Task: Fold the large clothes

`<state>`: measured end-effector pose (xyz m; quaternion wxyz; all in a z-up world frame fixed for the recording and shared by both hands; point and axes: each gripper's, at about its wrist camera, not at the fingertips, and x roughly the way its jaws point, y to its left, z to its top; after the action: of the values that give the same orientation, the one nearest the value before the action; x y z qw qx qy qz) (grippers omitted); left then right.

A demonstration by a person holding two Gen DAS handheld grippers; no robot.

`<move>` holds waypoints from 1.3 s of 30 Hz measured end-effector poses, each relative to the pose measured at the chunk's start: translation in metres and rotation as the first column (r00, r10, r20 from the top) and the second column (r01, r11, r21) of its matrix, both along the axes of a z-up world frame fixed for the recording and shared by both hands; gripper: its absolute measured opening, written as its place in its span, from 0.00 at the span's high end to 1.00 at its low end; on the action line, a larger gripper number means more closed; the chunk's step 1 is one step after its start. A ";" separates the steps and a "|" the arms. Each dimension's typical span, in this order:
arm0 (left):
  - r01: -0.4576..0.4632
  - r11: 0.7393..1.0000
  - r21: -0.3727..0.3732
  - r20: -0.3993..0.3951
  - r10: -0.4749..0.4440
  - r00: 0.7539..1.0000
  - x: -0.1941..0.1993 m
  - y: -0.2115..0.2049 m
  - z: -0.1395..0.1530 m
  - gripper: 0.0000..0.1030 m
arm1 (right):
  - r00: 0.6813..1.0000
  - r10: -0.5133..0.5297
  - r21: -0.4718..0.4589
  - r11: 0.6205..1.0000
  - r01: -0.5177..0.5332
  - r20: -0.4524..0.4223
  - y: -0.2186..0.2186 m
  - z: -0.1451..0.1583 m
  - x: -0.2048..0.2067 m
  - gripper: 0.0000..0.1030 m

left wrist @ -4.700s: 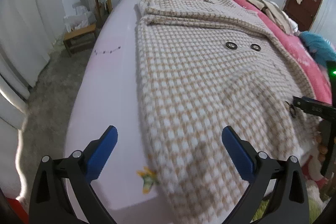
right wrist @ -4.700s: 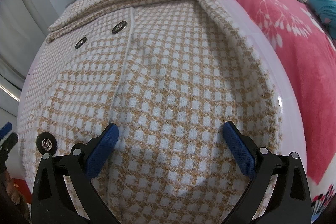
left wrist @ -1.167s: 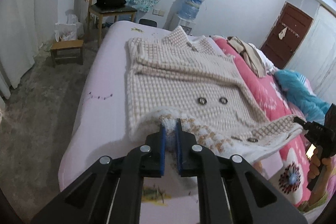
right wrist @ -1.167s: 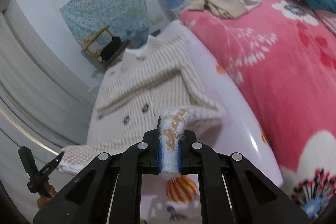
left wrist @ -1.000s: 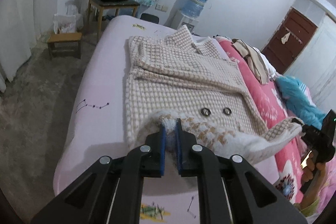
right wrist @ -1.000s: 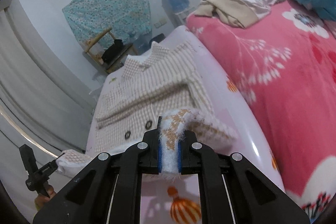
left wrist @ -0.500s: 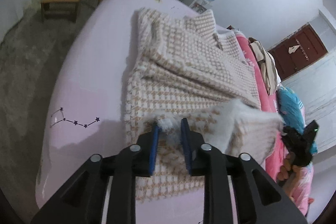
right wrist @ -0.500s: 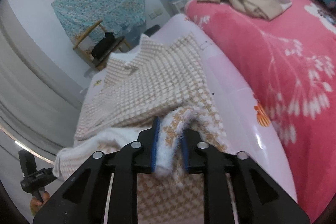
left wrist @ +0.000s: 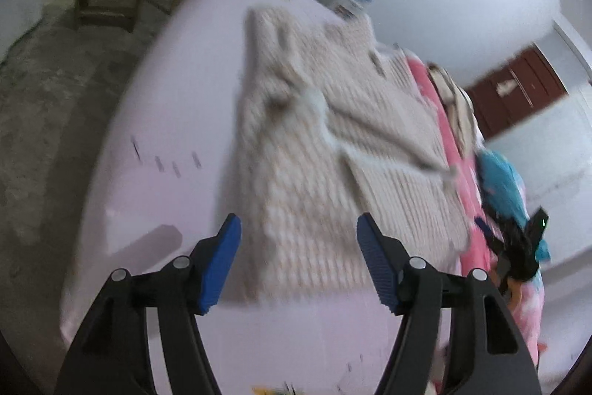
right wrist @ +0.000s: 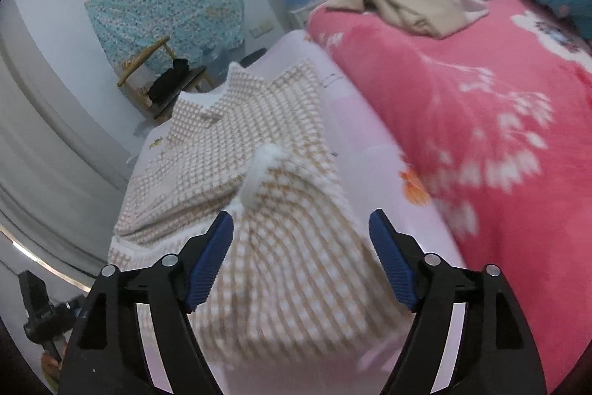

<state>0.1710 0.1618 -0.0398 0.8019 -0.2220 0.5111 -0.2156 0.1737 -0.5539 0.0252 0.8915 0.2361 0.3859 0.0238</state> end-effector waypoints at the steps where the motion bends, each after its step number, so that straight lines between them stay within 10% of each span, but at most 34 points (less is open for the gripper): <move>1: 0.018 1.000 -0.009 -0.010 -0.018 1.000 -0.008 -0.004 -0.003 0.38 | 1.000 -0.013 0.002 1.000 0.013 -0.008 -0.005 0.000 -0.016 0.29; 15: -0.178 0.947 -0.269 -0.095 0.158 0.983 -0.032 0.008 -0.057 0.33 | 0.986 -0.072 0.212 0.972 0.103 -0.148 -0.025 -0.056 -0.060 0.33; 19: -0.192 0.965 -0.180 -0.044 0.187 0.981 -0.022 -0.005 -0.051 0.45 | 0.987 -0.100 0.203 0.971 0.125 -0.128 -0.023 -0.060 -0.042 0.51; 23: -0.189 0.981 0.036 0.047 0.187 0.981 -0.018 -0.023 -0.043 0.81 | 0.984 -0.122 0.165 0.976 0.142 -0.131 -0.017 -0.061 -0.026 0.84; 31: -0.183 0.970 0.163 0.310 0.126 0.942 -0.066 -0.030 0.034 0.88 | 0.995 -0.093 0.097 0.991 0.089 0.046 0.001 0.025 -0.075 0.92; 39: -0.156 0.985 0.069 0.060 0.152 0.987 -0.104 0.033 0.011 0.79 | 0.993 0.000 0.207 0.978 0.025 -0.117 0.000 0.000 -0.126 0.85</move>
<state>0.0672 0.1947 -0.0284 0.8376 -0.2251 0.4777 -0.1400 0.0478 -0.5535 0.0256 0.8379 0.3315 0.4313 0.0447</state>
